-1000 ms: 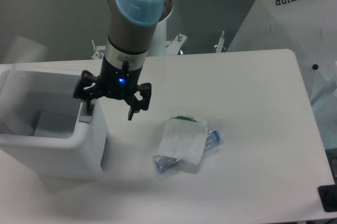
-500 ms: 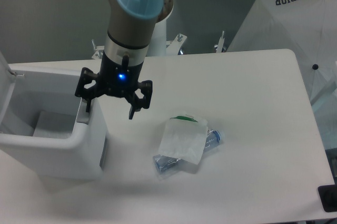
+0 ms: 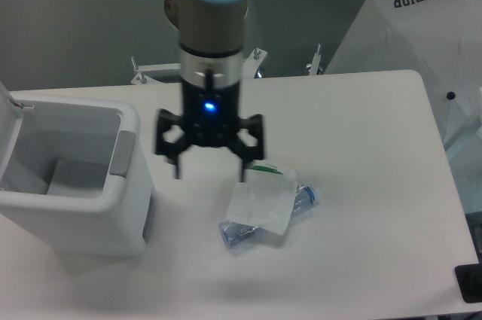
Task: Open the trash can
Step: 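Move the gripper away from the trash can toward the plastic bag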
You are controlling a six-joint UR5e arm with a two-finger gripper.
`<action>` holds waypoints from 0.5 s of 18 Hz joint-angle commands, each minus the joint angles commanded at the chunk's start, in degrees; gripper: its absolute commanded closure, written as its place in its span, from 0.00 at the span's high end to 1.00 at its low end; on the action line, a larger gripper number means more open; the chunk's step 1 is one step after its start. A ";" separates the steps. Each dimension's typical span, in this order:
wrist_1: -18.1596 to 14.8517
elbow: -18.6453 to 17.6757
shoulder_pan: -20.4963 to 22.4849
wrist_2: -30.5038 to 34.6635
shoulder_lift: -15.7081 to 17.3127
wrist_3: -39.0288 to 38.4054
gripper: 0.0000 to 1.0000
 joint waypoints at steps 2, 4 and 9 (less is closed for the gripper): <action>0.00 -0.44 1.84 0.09 -0.97 3.16 1.00; 0.00 -0.70 4.30 0.09 -2.63 7.55 1.00; -0.18 -2.98 8.44 0.96 -4.83 20.21 1.00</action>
